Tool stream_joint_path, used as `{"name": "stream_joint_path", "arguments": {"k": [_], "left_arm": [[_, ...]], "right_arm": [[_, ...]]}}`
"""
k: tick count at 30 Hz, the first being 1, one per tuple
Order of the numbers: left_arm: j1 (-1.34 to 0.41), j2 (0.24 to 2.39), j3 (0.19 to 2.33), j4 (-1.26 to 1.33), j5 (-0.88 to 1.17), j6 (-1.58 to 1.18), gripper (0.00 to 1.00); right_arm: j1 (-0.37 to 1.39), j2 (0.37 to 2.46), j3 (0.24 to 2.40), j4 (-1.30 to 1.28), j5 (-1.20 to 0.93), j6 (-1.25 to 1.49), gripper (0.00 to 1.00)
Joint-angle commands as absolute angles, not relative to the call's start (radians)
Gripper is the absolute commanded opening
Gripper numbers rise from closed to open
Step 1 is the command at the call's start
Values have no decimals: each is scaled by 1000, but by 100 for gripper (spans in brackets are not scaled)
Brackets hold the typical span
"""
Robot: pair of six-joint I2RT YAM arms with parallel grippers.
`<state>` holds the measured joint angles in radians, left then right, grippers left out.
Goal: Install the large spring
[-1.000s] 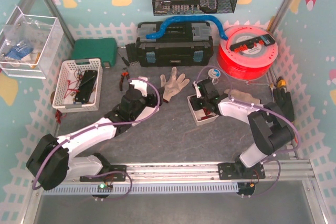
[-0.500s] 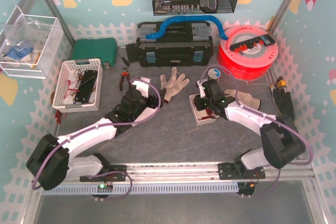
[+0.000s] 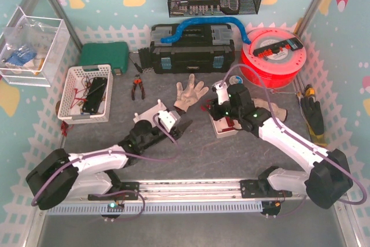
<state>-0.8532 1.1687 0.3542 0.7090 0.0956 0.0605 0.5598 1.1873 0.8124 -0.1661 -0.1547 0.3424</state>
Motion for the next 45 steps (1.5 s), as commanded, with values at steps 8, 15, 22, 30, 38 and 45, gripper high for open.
{"name": "stream_joint_path", "arguments": {"k": [8,15,22,30,38,45], "left_arm": [[-868,1277,385,933,190,237,58],[-868,1309,411,891,138,281,55],[-867,1318,424,864,105,285,50],[-867,1323,440,819,42,299,27],[-868,1325,439,830,38,281,0],[-868,1335,434,858,43,245,0]], "right_arm": [[706,1172,881,-63,-332,429,0],[742,1185,883,-54,-337,434,0],[756,1187,873,-26,-352,449,0],[761,1201,870,-10,-382,452,0],[761,1192,854,35,-408,493,31],[761,1173,810,115,-460,528,45]]}}
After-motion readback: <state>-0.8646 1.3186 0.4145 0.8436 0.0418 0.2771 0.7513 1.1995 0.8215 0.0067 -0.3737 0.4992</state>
